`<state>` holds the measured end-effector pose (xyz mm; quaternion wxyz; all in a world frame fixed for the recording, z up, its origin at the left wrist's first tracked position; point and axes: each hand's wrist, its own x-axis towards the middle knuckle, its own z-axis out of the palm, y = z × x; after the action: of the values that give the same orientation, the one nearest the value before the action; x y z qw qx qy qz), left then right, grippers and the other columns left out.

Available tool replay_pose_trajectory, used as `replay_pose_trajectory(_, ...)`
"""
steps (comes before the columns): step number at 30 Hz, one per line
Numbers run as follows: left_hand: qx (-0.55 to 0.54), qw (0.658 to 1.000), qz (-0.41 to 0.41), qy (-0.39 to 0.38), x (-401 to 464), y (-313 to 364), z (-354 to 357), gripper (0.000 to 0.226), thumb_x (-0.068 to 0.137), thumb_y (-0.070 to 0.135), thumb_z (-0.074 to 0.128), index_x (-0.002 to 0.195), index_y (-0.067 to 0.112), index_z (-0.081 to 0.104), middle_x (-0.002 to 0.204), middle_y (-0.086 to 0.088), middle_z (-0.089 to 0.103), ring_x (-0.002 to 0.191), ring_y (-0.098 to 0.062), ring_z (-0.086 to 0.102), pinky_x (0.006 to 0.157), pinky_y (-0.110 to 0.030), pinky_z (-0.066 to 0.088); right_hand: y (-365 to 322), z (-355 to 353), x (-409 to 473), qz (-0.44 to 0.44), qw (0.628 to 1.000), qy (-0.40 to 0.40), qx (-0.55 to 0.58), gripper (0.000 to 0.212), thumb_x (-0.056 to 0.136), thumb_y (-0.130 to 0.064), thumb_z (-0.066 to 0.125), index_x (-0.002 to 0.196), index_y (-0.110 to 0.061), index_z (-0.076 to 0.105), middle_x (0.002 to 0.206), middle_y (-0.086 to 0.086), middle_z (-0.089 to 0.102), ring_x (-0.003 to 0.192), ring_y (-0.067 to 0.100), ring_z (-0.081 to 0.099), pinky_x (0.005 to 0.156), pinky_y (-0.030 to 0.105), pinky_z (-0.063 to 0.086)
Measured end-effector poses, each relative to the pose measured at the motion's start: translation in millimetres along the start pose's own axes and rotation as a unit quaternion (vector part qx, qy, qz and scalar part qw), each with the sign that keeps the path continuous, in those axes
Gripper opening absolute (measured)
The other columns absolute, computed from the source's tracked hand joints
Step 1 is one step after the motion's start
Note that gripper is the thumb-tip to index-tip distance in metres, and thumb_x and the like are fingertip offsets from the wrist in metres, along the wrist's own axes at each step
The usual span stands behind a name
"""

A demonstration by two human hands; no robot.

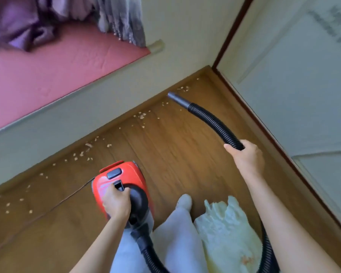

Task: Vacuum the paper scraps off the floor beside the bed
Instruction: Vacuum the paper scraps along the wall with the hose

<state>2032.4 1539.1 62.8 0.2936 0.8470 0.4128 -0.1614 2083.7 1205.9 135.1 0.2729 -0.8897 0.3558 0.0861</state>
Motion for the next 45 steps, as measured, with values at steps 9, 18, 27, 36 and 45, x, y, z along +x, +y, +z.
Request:
replay_pose_trajectory(9,-0.119,0.972,-0.193,0.064,20.5,15.3,80.5,0.019,0.082,0.015,0.066,0.091,0.001,0.057,0.094,-0.025,0.065,0.093,-0.042,0.060,0.081,-0.043,0.046,-67.9,83.2,119.8,-0.175,0.975,-0.102,-0.096,0.033,0.081,-0.048,0.069,0.104,-0.025,0.065,0.087,-0.006,0.068,0.074,0.017,0.058,0.059,0.024,0.037)
replay_pose_trajectory(18,-0.207,0.919,-0.306,0.135,75.5,25.9,125.5,0.017,0.083,0.011,0.064,0.093,-0.001,0.057,0.093,-0.023,0.065,0.090,-0.039,0.059,0.072,-0.035,0.037,-141.6,158.6,162.3,-0.349,0.888,-0.184,-0.234,0.036,0.085,-0.051,0.063,0.113,-0.029,0.061,0.094,-0.006,0.068,0.086,0.018,0.062,0.073,0.027,0.043)
replay_pose_trajectory(27,-0.199,0.892,-0.375,0.157,96.2,26.6,208.6,0.037,0.086,0.017,0.062,0.121,0.006,0.056,0.093,-0.019,0.067,0.088,-0.040,0.061,0.071,-0.041,0.048,-165.0,254.6,198.6,-0.414,0.843,-0.239,-0.245,0.040,0.082,-0.048,0.066,0.117,-0.028,0.061,0.100,-0.007,0.068,0.094,0.019,0.063,0.080,0.032,0.046)
replay_pose_trajectory(36,-0.220,0.856,-0.418,0.211,128.6,-34.8,300.9,0.039,0.086,0.016,0.065,0.123,0.010,0.056,0.089,-0.015,0.067,0.085,-0.038,0.063,0.070,-0.039,0.051,-116.2,355.6,235.6,-0.447,0.807,-0.280,-0.265,0.040,0.083,-0.049,0.066,0.116,-0.028,0.061,0.089,-0.007,0.065,0.081,0.014,0.058,0.075,0.031,0.046)
replay_pose_trajectory(45,-0.236,0.820,-0.465,0.234,140.6,-120.7,352.2,0.019,0.084,0.015,0.063,0.100,0.005,0.060,0.084,-0.018,0.066,0.081,-0.039,0.061,0.063,-0.033,0.039,-74.1,433.7,211.8,-0.469,0.784,-0.303,-0.272,0.044,0.084,-0.052,0.064,0.118,-0.024,0.061,0.090,-0.006,0.062,0.084,0.016,0.057,0.078,0.034,0.045)
